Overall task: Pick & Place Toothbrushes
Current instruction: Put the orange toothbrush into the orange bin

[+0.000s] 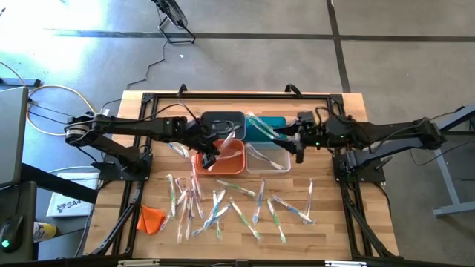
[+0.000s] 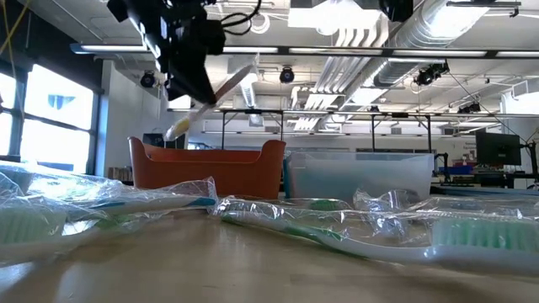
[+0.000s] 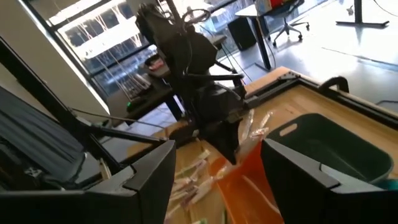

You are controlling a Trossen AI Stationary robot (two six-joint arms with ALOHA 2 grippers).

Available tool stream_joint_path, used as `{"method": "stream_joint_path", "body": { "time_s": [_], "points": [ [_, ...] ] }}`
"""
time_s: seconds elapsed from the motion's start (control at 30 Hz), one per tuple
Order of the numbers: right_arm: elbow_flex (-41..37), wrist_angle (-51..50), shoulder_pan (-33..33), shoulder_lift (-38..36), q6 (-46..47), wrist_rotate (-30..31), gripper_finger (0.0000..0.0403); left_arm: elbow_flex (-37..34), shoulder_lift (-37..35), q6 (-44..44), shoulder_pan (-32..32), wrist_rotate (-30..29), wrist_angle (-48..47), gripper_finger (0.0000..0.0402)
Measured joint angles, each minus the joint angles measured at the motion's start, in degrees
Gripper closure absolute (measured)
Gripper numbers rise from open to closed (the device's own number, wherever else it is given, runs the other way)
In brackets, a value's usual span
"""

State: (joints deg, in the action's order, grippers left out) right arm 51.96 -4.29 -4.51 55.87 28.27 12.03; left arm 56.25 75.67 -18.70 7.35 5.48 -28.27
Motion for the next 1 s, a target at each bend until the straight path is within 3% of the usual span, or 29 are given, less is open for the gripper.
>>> {"method": "stream_joint_path", "body": {
  "time_s": [0.5, 1.0],
  "points": [
    [0.00, -0.16, 1.68, 4.42, 0.50, 0.00, 0.0175, 0.00, 4.45, -0.99, 0.11, -0.72, -7.52, 0.0384],
    [0.00, -0.24, 1.66, 4.42, 0.61, 0.00, 0.0175, 0.00, 7.71, 0.88, 0.11, -0.53, -2.71, 0.0267]
  ]
}}
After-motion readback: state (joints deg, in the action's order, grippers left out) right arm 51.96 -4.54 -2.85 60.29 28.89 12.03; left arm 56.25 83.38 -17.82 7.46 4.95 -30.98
